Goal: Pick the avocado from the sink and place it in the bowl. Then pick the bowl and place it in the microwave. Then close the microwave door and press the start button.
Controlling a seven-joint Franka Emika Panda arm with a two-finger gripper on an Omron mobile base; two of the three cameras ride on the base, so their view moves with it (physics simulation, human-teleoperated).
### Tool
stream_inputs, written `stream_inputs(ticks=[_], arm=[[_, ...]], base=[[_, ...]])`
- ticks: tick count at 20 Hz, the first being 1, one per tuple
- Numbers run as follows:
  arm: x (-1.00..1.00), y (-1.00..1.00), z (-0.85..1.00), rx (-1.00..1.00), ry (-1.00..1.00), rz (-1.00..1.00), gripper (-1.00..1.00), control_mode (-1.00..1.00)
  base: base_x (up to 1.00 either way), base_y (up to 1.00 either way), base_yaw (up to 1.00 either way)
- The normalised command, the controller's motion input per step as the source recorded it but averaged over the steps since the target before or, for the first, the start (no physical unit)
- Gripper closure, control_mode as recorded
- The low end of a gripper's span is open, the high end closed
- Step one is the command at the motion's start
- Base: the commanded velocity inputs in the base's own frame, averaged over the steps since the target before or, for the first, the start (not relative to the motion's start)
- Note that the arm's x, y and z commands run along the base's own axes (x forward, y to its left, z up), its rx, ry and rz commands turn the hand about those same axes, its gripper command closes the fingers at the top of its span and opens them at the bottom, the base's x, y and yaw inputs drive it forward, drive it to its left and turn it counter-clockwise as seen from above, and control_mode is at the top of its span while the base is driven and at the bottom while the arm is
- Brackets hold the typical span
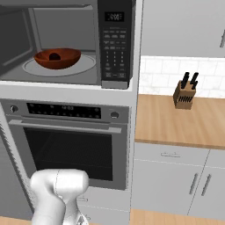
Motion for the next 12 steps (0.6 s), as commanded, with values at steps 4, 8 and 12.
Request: stream_inputs(ticks=[4, 8, 12], arm=[[0.00, 0.82, 0.04, 0.00, -0.02, -0.02, -1.00, -1.00], [-0.02, 0.44, 0.38, 0.02, 0.00, -0.06, -1.00, -1.00], [-0.26, -0.31, 0.33, 0.10, 0.00, -0.14, -1.00, -1.00]], base=[[0.00, 0.00, 0.00], [0.00, 0.00, 0.00], [0.00, 0.00, 0.00]])
